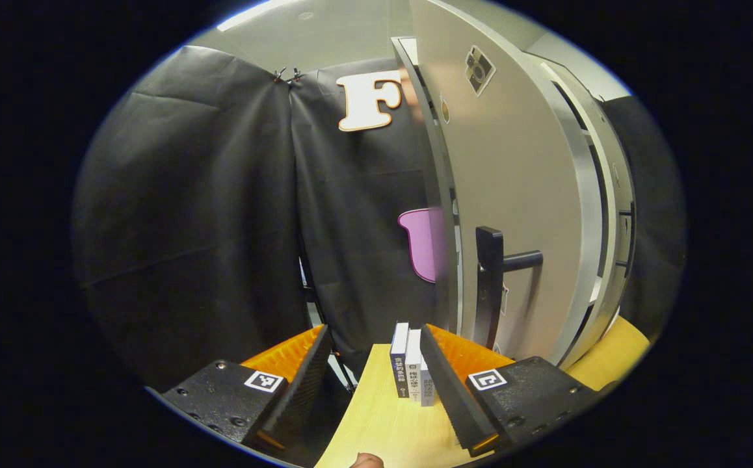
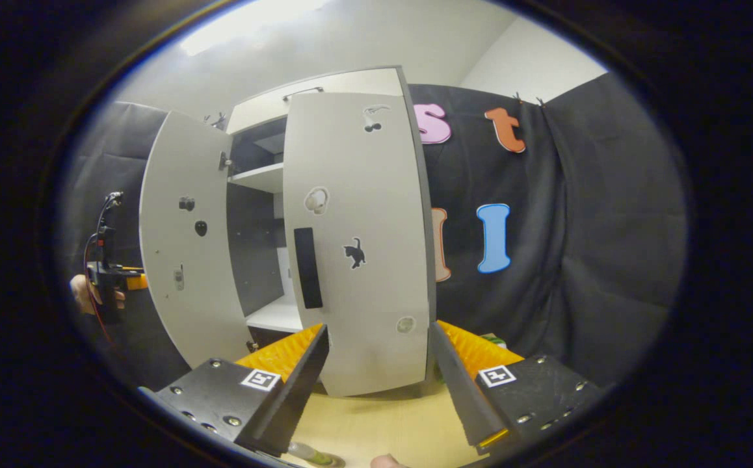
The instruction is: Grasp the bottle in the cabinet with the left hand and place it on the coaster, then close the right door with the right hand and the left door with the left hand.
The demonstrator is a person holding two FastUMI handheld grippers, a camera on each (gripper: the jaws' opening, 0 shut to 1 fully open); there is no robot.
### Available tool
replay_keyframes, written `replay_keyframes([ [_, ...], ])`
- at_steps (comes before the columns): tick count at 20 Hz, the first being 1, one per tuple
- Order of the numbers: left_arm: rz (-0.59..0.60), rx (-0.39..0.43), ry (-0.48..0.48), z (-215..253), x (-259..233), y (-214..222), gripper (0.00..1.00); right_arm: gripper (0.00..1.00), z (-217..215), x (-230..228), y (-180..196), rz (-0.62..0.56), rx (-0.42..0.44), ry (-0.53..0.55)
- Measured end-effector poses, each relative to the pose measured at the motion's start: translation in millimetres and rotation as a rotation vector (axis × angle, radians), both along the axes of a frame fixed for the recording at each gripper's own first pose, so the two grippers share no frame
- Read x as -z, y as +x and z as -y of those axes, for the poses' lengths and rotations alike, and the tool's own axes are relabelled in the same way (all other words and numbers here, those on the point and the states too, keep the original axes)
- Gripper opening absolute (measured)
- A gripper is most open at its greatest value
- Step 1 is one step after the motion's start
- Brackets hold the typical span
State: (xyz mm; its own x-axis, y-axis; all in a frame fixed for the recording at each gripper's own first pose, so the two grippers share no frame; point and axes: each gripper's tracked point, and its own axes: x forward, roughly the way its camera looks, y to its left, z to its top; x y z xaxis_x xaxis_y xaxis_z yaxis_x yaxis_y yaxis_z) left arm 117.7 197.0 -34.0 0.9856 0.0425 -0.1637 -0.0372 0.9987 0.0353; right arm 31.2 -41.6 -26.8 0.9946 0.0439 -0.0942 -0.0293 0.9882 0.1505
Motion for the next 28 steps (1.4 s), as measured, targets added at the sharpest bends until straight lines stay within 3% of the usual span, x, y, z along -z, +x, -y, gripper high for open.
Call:
replay_keyframes([
  [3,-0.032,-0.009,-0.131,9,8,-4,0.87,0.95,1,-1,-2,-0.003,0.001,0.012],
  [5,-0.029,-0.004,-0.169,17,7,-5,0.89,0.95,-2,-7,-3,0.003,-0.008,-0.004],
  [7,-0.016,0.006,-0.156,26,4,-6,0.89,0.97,-6,-11,-6,0.008,-0.021,-0.020],
  [13,0.015,0.044,-0.152,54,0,-8,0.87,0.92,-17,-23,-6,0.028,-0.047,-0.058],
  [16,0.026,0.053,-0.141,67,-3,-8,0.91,0.95,-22,-30,-7,0.035,-0.061,-0.068],
  [17,0.031,0.056,-0.148,71,-2,-8,0.87,0.98,-21,-31,-6,0.035,-0.061,-0.075],
  [19,0.034,0.059,-0.154,75,-3,-9,0.89,0.97,-21,-32,-7,0.034,-0.064,-0.084],
  [20,0.031,0.057,-0.153,76,-3,-9,0.89,0.92,-21,-31,-8,0.034,-0.063,-0.085],
  [28,0.026,0.110,-0.159,112,-6,-2,0.89,0.95,-21,-24,-11,0.014,-0.066,-0.088],
])
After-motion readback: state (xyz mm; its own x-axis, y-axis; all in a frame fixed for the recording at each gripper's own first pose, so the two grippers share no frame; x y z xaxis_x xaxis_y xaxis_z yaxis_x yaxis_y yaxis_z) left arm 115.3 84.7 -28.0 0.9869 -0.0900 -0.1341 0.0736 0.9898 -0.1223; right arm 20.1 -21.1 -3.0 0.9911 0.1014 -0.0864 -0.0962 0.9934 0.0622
